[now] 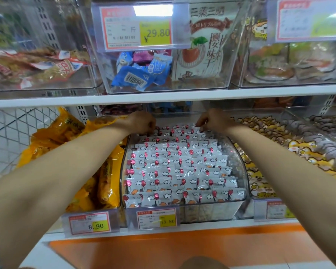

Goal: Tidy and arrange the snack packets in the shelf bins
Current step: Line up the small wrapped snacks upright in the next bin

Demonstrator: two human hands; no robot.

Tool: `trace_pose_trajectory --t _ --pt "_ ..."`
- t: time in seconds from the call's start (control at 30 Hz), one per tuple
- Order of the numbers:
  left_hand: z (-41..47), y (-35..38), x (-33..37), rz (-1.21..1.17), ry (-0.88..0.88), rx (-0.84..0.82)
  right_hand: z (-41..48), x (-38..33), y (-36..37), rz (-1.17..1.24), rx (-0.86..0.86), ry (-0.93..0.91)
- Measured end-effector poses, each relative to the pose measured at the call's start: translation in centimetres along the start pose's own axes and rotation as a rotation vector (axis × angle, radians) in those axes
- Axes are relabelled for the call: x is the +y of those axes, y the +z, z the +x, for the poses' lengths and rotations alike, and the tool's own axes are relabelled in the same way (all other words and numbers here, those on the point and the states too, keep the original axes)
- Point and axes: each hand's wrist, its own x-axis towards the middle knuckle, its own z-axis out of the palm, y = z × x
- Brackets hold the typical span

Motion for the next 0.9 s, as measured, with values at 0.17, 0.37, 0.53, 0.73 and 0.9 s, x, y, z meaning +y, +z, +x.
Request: trace_pose_trajectory --t 0.17,0.37,0.53,0.73,0.9 --pt "0.3 0.0 -0.1 -0.105 -0.017 0.034 0.4 -0.4 0.5 -0.167 -0.002 0.003" --pt "-0.6 -1.1 -1.8 -0.122 -0.042 0.337 0.4 0.0 0.5 -0.116 0.043 -0.011" --pt "-1.7 -1.2 -1.8 0.186 -0.064 0.124 0.3 0.1 0.8 -0.124 0.074 -0.009" --pt "-0.8 -0.7 -1.0 0.344 -0.077 0.022 0.3 0.4 0.8 -0.003 0.09 0.016" --pt "-1.4 -0.8 -0.7 0.284 -0.058 0.088 -0.1 0.0 0.6 0.021 0.1 -0.001"
